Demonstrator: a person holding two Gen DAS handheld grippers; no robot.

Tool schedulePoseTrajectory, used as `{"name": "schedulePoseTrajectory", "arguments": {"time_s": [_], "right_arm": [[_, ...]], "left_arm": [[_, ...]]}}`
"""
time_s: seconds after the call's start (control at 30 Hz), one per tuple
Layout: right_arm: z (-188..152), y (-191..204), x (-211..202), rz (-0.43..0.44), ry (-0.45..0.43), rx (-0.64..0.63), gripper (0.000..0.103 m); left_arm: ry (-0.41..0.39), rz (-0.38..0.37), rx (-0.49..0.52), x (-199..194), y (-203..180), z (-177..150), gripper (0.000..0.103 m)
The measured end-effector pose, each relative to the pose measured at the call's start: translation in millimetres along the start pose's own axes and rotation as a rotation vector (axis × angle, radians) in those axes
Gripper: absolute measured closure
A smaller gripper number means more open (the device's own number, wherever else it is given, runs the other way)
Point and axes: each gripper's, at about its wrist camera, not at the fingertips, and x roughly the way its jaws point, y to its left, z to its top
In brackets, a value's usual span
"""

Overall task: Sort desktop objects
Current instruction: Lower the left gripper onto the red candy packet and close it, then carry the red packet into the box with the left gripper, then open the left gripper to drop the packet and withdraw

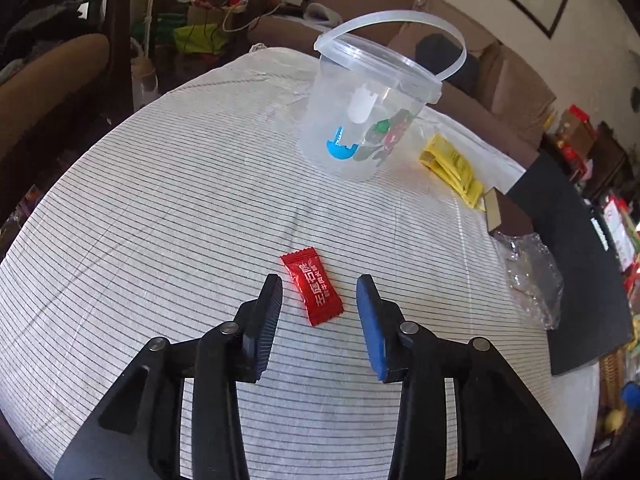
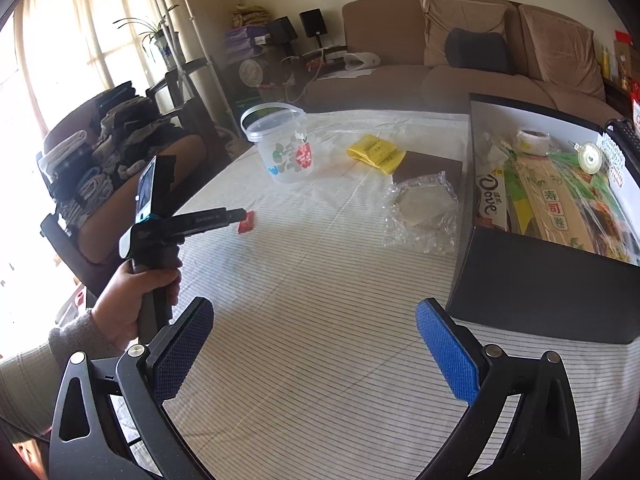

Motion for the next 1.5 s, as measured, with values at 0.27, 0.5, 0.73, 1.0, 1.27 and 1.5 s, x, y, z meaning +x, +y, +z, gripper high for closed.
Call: {"name": "schedulePoseTrajectory", "arguments": {"time_s": [0.27,0.5,0.73,1.0,1.27,1.5], "right_arm": [[-0.5,-6.1,5.5,-0.011,0.024,0.007,0.0],[1.3,-12.1,0.3,-0.005,0.012,0.016,0.0],[7.5,-28.2,-24.0,-0.011,-0.044,0.06,0.0],[17.4,-102.5,-92.0,-0.134,-0.177,0.196,0.0],[6.9,-140.9,-116.5,-0.141,-0.202,0.255,0.0],[0.3,-155.1,-119.8,-0.118,-0.18,0.25,0.0]], "left_arm": [[-0.002,0.008,0.078,12.2,-23.2,-5.7,0.088],[-0.052,-0.167,0.031,-42.7,-27.7,-14.7,0.088],[-0.072,-0.292,0.141,-108.7,-81.7,-18.0,0.088],[-0.038,-0.441,0.286,-134.7,-200.7,-17.7,0.087],[0.041,-0.461,0.368,-89.3,-310.0,-31.1,0.087],[0.082,-0.356,0.392,-54.0,-335.0,-48.4,0.087]]}}
